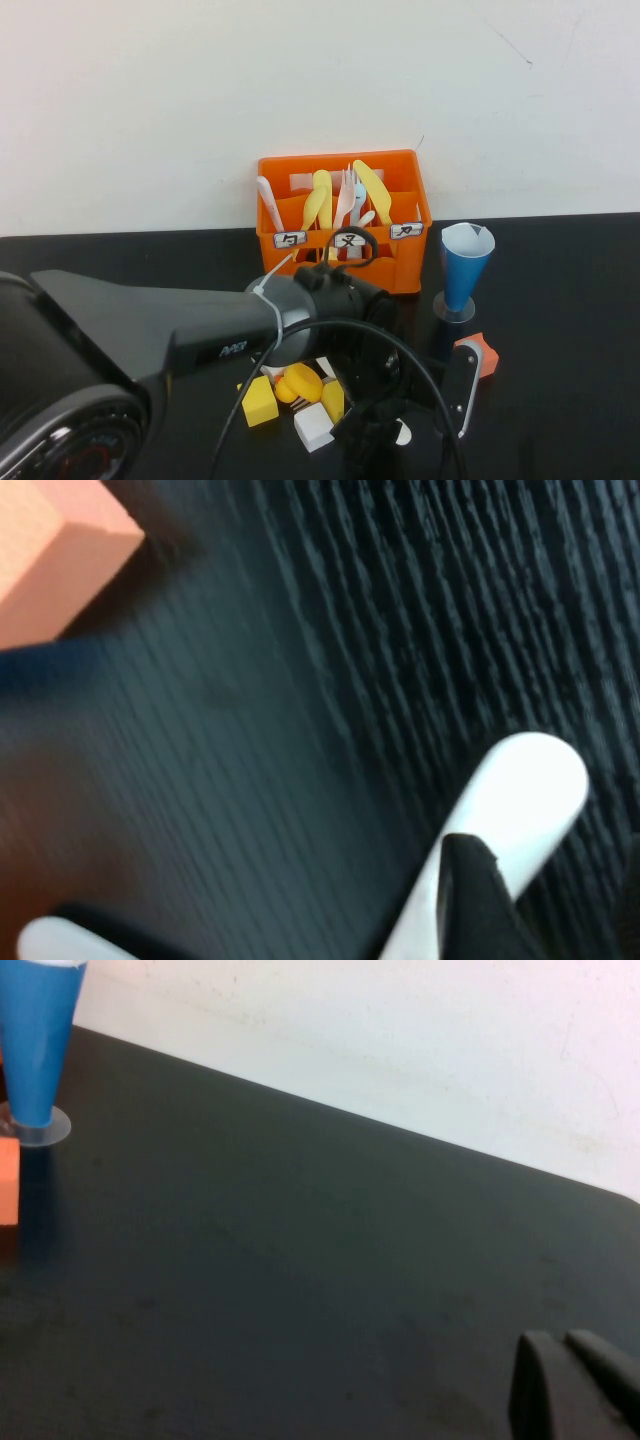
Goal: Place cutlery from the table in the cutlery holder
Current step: Pick up the knife
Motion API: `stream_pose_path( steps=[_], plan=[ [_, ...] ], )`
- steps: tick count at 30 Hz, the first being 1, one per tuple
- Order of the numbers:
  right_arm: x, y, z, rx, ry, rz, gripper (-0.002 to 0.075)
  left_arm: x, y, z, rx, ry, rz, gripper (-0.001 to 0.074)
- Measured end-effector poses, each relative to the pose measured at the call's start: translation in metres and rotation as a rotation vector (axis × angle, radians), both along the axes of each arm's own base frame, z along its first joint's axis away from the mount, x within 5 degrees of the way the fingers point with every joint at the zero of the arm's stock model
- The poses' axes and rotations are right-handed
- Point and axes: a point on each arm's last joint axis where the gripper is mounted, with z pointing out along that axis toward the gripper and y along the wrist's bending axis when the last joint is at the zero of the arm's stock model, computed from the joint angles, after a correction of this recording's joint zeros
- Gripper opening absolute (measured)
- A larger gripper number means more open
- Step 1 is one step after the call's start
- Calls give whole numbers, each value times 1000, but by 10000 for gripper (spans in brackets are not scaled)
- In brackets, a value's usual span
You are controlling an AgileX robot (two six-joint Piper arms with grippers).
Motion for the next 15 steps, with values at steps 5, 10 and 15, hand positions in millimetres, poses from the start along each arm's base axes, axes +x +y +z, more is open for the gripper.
stream_pose_path(
  steps=[5, 10, 15],
  plan=[
    [0, 0, 0, 0, 0, 0, -3, 4, -1, -6, -9, -25, -8, 282],
    [0, 0, 0, 0, 0, 0, -3, 12, 7, -15, 1, -17, 18, 282],
    [0, 0, 0, 0, 0, 0, -3, 16, 11, -19, 10, -13, 18, 282]
  ],
)
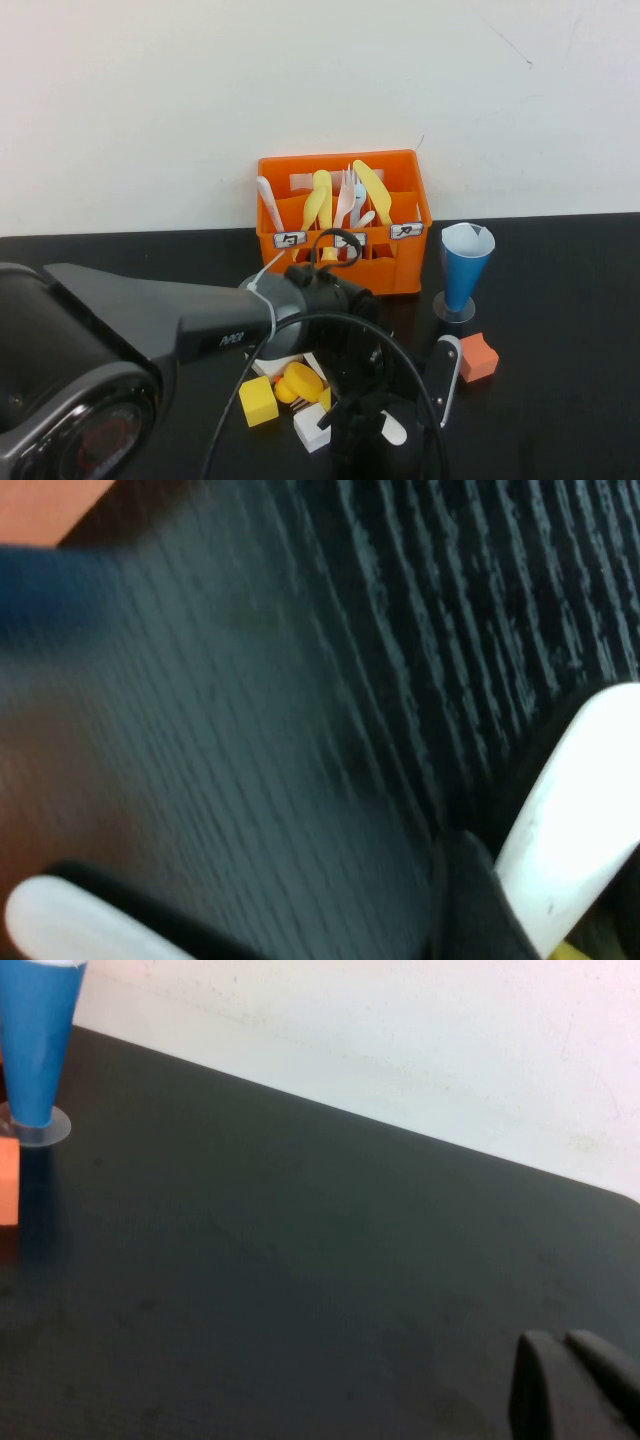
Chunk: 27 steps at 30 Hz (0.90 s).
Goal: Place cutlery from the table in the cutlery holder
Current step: Pick up the knife
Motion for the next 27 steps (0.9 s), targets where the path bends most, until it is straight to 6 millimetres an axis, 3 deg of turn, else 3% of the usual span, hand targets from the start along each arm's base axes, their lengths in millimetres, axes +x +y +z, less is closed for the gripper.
stream_pose_path(
  steps=[8, 15, 22, 27],
  plan=[
    [0, 0, 0, 0, 0, 0, -3, 0, -3, -2, -27, 24, 9, 272],
    [0, 0, 0, -1, 0, 0, -3, -9, -5, -4, -49, 146, 101, 157],
    [0, 0, 0, -2, 0, 0, -3, -13, -4, -5, -57, 240, 278, 157],
    [0, 0, 0, -2, 0, 0, -3, -13, -4, -5, -59, 248, 306, 168]
  ],
)
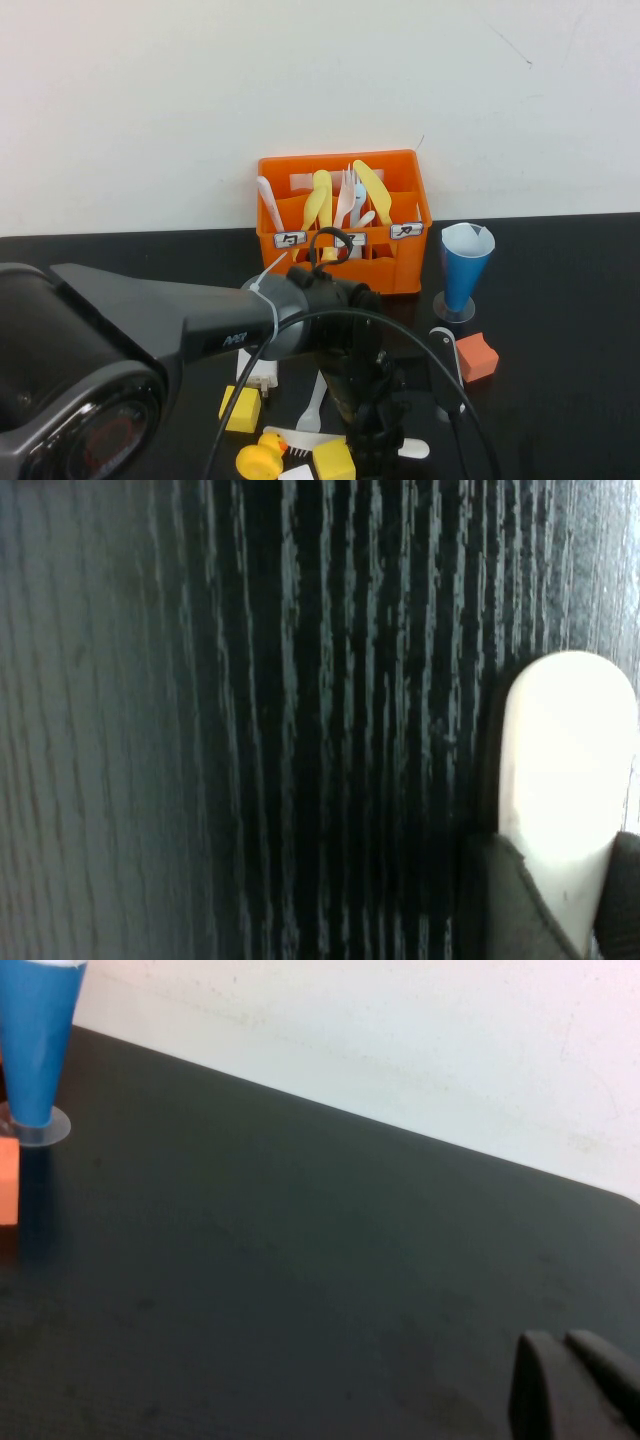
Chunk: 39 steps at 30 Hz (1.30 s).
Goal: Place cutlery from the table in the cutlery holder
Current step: Pick up the knife, then place the knife on the box
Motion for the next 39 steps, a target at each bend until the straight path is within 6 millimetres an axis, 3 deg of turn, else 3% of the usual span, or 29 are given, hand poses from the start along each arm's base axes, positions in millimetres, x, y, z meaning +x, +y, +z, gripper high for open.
stream_pose_path(
  steps=[7, 10, 15, 21, 28, 33, 39],
  plan=[
    [0, 0, 0, -1, 0, 0, -3, 0, 0, 0, -1, -3, -11, 386],
    [0, 0, 0, 1, 0, -1, -3, 0, 0, 0, -3, -3, -10, 404],
    [0, 0, 0, 1, 0, -1, -3, 0, 0, 0, 5, -11, -21, 354],
    [0, 0, 0, 0, 0, -1, -3, 1, 1, 0, 17, -25, -38, 148],
    [0, 0, 0, 0, 0, -1, -3, 9, -2, 6, 22, -71, -68, 149],
    [0, 0, 0, -1, 0, -1, -3, 24, -15, 34, -41, -154, -57, 149],
    [0, 0, 0, -3, 0, -1, -3, 35, -24, 106, -183, -282, 19, 149]
  ],
)
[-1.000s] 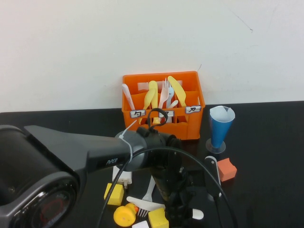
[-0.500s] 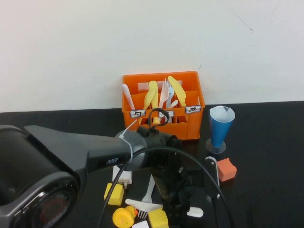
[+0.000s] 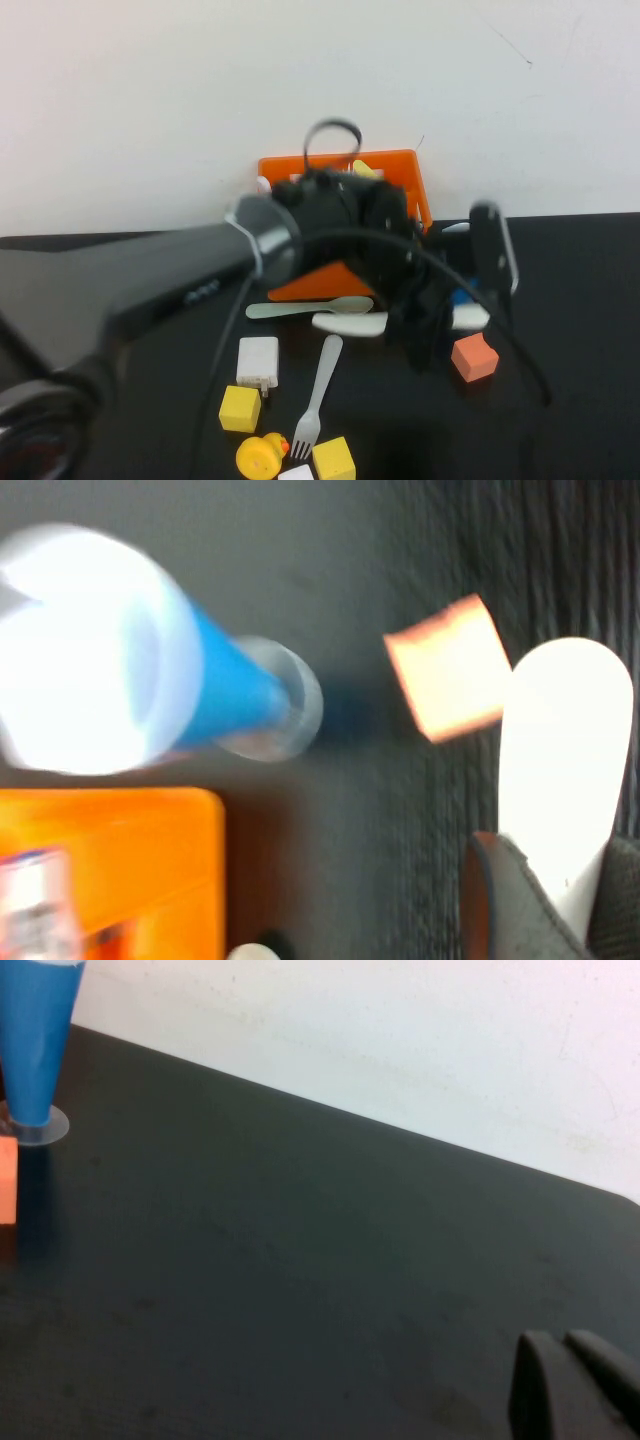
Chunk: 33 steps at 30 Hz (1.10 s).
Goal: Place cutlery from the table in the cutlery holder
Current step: Place the knife on the box
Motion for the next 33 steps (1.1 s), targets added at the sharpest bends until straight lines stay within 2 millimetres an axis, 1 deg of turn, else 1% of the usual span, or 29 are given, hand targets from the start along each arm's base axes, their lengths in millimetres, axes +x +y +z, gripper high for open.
stream_pose_path(
  steps=[4, 7, 10, 16, 18, 21, 24, 26, 28, 33],
  plan=[
    [0, 0, 0, 0, 0, 0, -3, -6, 4, 45, -108, -5, 108, 149],
    [0, 0, 0, 0, 0, 0, -3, -12, 8, 66, -165, 15, 174, 149],
    [0, 0, 0, 0, 0, 0, -3, -15, 12, 79, -194, 13, 195, 149],
    [0, 0, 0, 0, 0, 0, -3, -15, 11, 90, -280, 14, 253, 149],
    [0, 0, 0, 0, 0, 0, -3, -14, 9, 94, -329, 10, 272, 149],
    [0, 0, 0, 0, 0, 0, -3, -8, 11, 101, -450, 71, 342, 149],
    [0, 0, 0, 0, 0, 0, -3, 5, 24, 110, -567, 123, 425, 149],
    [0, 0, 0, 0, 0, 0, -3, 16, 38, 116, -636, 138, 481, 149],
    [0, 0, 0, 0, 0, 0, -3, 24, 49, 121, -690, 137, 516, 149],
    [0, 0, 0, 0, 0, 0, -3, 29, 68, 130, -816, 83, 573, 149]
  ],
)
